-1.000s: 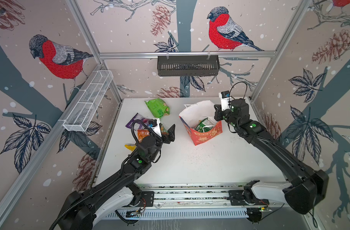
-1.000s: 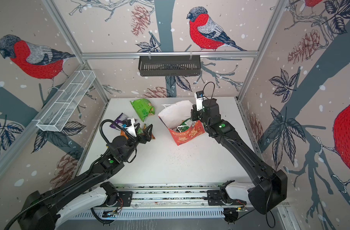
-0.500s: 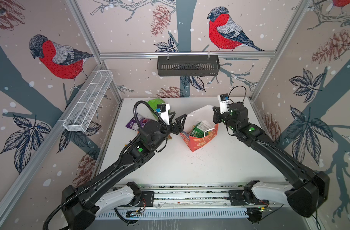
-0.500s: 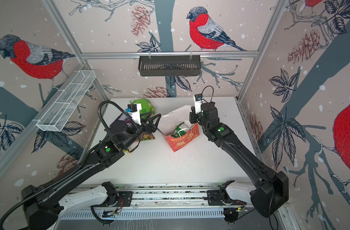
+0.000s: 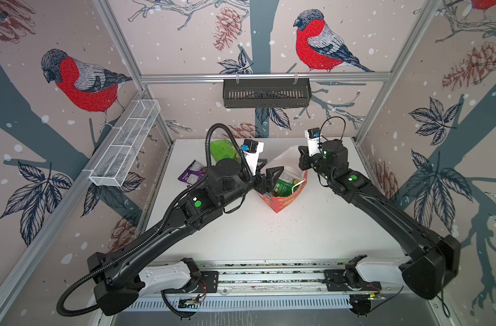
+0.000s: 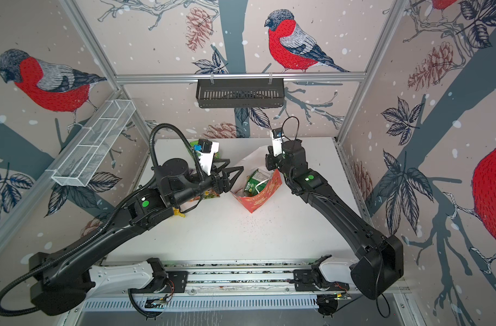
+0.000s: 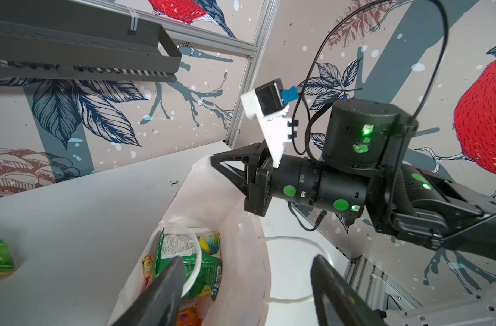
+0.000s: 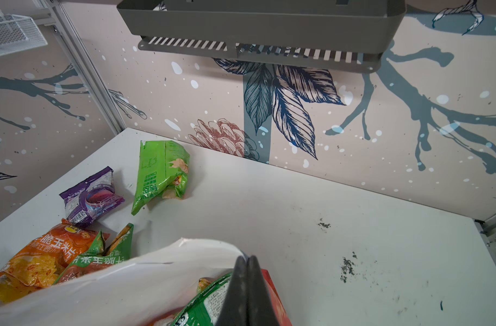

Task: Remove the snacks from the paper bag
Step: 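Reach the open left gripper toward the bag opening while the right holds the bag, then lower the open left gripper down into the bag toward the green packet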

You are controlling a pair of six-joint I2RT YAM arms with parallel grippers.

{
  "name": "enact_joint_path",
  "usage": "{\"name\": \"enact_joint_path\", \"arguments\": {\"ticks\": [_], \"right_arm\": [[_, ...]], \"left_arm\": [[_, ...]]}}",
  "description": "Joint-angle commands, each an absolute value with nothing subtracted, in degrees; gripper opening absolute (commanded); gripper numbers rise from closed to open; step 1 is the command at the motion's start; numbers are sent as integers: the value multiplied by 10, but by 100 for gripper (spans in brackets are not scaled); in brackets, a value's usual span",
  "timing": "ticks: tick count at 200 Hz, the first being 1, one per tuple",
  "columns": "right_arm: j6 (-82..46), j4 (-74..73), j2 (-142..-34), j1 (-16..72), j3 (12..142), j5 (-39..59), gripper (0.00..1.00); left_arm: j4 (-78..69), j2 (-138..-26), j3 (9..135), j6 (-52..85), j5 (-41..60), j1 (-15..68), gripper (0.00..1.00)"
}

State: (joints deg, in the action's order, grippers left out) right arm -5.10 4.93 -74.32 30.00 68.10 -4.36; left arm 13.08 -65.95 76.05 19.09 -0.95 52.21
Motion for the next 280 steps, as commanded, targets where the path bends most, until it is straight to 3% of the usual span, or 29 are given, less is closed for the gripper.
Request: {"name": "enact_joint_path", "arguments": {"ticks": [1, 36, 76, 154, 280], "right_arm": [[-34, -2, -742, 301, 686, -37, 0], [-37, 0, -750, 298, 682, -47, 0], [-47, -25, -736, 296, 656, -32, 0], [-66, -45, -705, 289, 629, -13, 0], [-120, -72, -705, 247, 599, 47, 0]], "left_arm": [[265, -687, 831, 177, -4, 523, 71], [385, -732, 939, 167, -35, 523, 71], [448, -796, 1000, 182, 9, 523, 60], [572, -972, 1172, 166, 61, 487, 54], [671, -1158, 1300, 125, 28, 447, 55]]}}
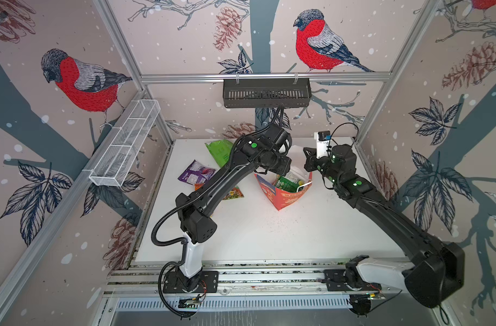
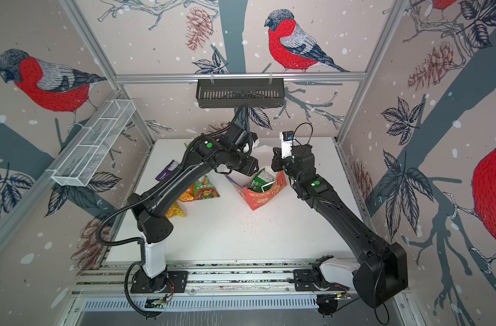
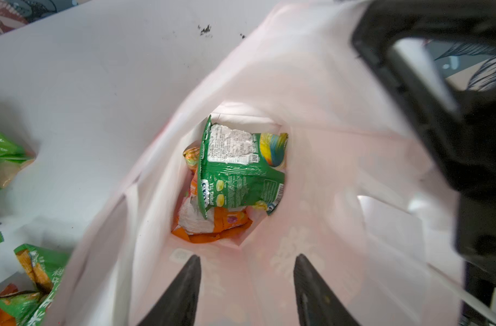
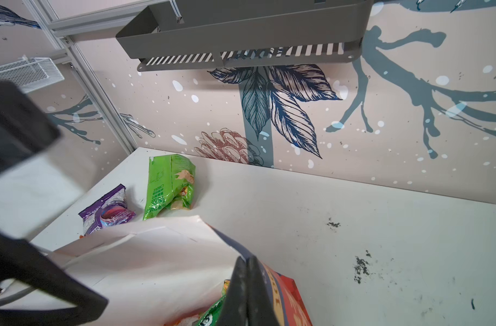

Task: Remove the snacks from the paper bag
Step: 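Lower the open left gripper down into the bag toward the green packet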

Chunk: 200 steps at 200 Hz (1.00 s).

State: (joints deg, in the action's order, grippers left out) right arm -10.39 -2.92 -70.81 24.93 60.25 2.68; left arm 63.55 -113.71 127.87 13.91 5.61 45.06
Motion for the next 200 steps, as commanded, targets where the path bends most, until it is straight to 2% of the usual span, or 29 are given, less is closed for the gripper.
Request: {"name": "enact_joint_path", "arguments": {"ticks": [1, 61, 108, 133, 167, 190, 200], "right_arm": [[-120, -72, -704, 246, 599, 47, 0], [-148, -76, -700, 232, 583, 54, 0], [-188, -52, -712, 190, 583, 66, 0], [-208, -49, -715, 160, 579, 90, 0], [-211, -53, -715, 150, 576, 103, 0], [-212, -51, -715, 149, 575, 103, 0], [-212, -52, -715, 148, 574, 104, 0]], "left_arm": [[671, -1159, 1302, 125, 26, 447, 55], [687, -1206, 1330, 116, -2, 448, 54], [678, -1202, 1322, 89, -47, 461, 53], [655, -1194, 1305, 57, -70, 486, 45], [663, -1217, 1313, 30, -71, 497, 42], [671, -1232, 1326, 35, -63, 497, 42], [669, -1235, 1325, 39, -54, 497, 45]]}}
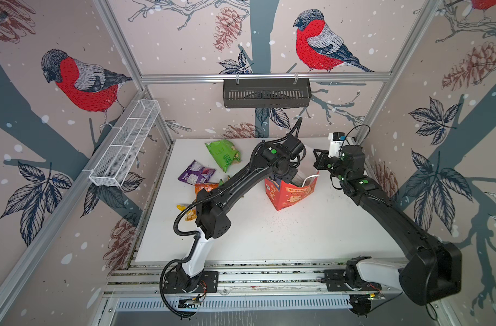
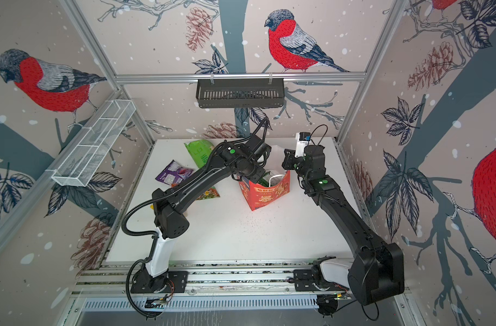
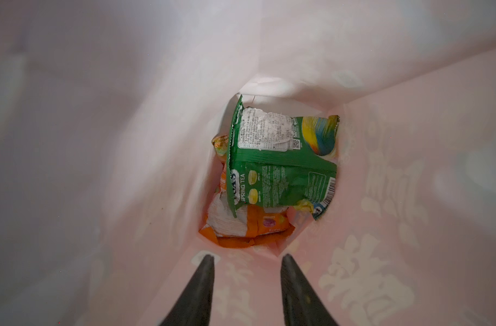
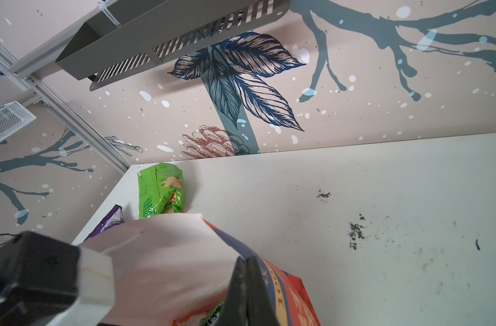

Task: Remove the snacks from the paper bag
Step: 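Lower the open left gripper down into the bag toward the green packet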

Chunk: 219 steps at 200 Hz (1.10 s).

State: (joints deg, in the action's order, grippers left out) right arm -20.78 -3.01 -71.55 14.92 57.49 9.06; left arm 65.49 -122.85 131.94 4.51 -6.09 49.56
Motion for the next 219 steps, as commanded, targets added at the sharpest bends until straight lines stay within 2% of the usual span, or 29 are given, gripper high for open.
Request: {"name": "enact_joint_path", "arguments": {"ticks": [1, 19, 106, 168, 190, 219], "right_arm": [[-212, -52, -715, 147, 574, 104, 0], [-214, -54, -715, 147, 574, 106, 0], [-220, -57, -714, 143, 570, 113, 0], [-224, -62, -713, 143, 567, 122, 0], [-224, -62, -714, 142, 567, 122, 0], [-222, -62, -712, 138, 564, 119, 0]], "left_arm": [[668, -1236, 1325, 39, -53, 497, 45], [666, -1244, 1327, 39, -36, 497, 53], [659, -1275, 1344, 18, -31, 497, 52], [655, -1312, 1388, 16, -34, 489, 63], [644, -1308, 1390, 18, -19, 479, 55], [657, -1306, 1377, 20, -20, 476, 56]]}}
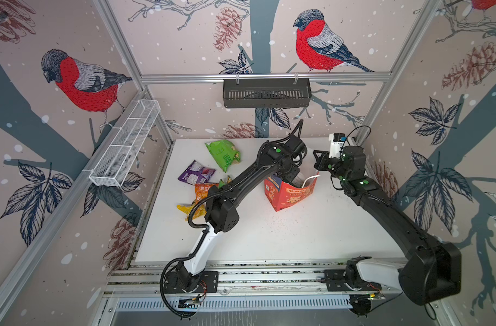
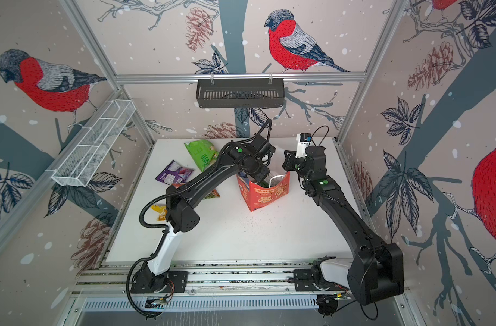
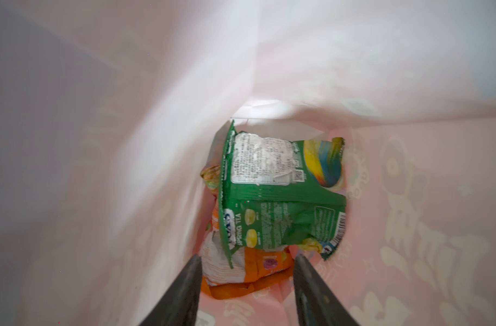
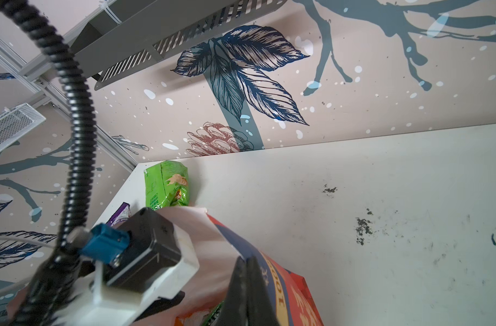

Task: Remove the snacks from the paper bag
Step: 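Lower the open left gripper down into the bag toward the green packet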

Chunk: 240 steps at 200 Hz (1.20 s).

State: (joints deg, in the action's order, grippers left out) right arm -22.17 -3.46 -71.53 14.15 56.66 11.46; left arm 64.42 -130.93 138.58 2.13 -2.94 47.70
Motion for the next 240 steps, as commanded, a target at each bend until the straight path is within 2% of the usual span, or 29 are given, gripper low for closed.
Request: {"name": "enact_joint_path", "arguments": {"ticks": [1, 50, 97, 164, 184, 201, 240], "right_arm": [[-222, -62, -712, 139, 564, 119, 0], [-229, -70, -715, 132, 559, 126, 0], [-229, -67, -715, 132, 558, 129, 0], [-229, -68, -713, 130, 555, 129, 0], [-229, -69, -714, 129, 555, 128, 0], [-230, -69, -713, 128, 555, 129, 0], [-230, -68, -713, 126, 554, 128, 0]], "left_arm": [[657, -1306, 1376, 20, -20, 476, 56], [679, -1314, 1350, 17, -36, 478, 57], [672, -1327, 1367, 31, -45, 478, 44], [671, -1336, 1367, 41, -56, 479, 34], [668, -1335, 1368, 42, -56, 479, 27], [664, -1332, 1368, 42, -57, 479, 8], [656, -1330, 1368, 44, -53, 479, 0]]}}
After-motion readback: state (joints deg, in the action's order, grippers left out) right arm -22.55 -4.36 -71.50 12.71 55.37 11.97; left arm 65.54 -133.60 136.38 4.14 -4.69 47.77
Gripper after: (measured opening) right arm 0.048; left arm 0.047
